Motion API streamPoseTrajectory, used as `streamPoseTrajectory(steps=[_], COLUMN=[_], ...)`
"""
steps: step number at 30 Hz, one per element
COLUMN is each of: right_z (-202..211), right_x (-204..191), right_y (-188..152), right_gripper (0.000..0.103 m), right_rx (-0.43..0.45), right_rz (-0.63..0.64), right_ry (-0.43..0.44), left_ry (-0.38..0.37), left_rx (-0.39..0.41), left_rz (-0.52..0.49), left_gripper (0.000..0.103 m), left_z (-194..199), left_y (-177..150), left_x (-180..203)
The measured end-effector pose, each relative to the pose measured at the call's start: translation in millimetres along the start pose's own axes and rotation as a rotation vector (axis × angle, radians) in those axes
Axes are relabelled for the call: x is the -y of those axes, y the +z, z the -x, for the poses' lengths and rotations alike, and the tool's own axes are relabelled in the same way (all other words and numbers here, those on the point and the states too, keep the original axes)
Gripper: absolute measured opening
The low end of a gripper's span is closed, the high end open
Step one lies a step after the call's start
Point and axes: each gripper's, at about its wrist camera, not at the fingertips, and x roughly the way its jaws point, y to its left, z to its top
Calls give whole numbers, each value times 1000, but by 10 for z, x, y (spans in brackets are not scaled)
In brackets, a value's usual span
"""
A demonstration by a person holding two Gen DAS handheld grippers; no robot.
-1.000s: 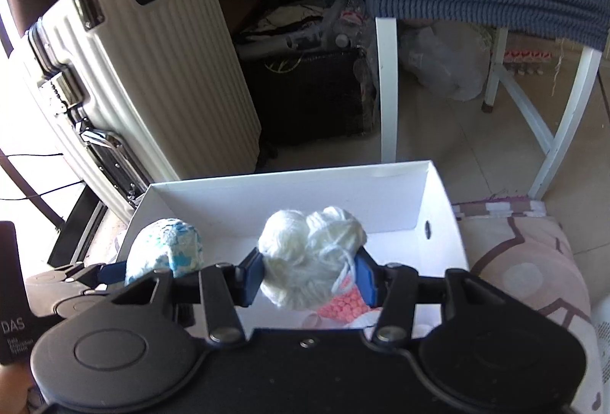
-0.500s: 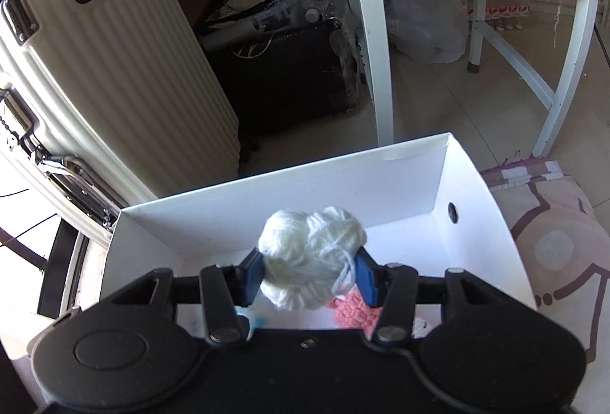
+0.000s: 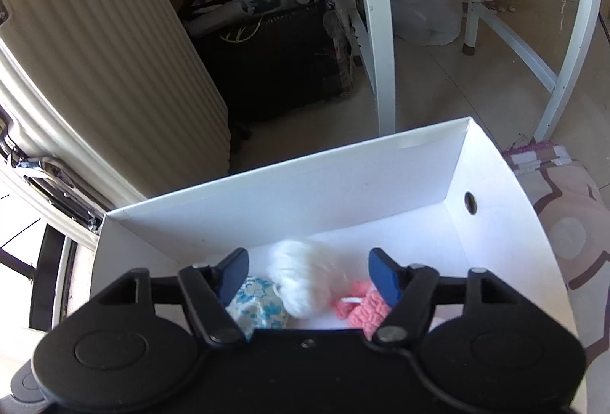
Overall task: Organize objects
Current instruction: 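Open the left tool to drop the pouch while the right tool drops the yarn into the box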
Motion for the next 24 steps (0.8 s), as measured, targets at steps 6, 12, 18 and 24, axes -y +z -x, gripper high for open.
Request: streamPoseTrajectory(steps=[6,12,18,24], right_z=[49,175,341,568], right_x=[17,105,179,223], right_y=[-52,-83,-107,-205], right_gripper=[74,75,75,75], right_rx=[-26,-25,-7,7], right_rz=[49,65,83,111], right_ry=[-22,-26,-24,3], left_ry=[-12,-19,-16,2], left_rx=[2,-4,-7,-2], left_rz=[-4,-14,3,29], left_gripper=[95,95,95,95], left_z=[73,159,294,492], left_y=[13,2,-23,-77], left_x=[42,110,132,158])
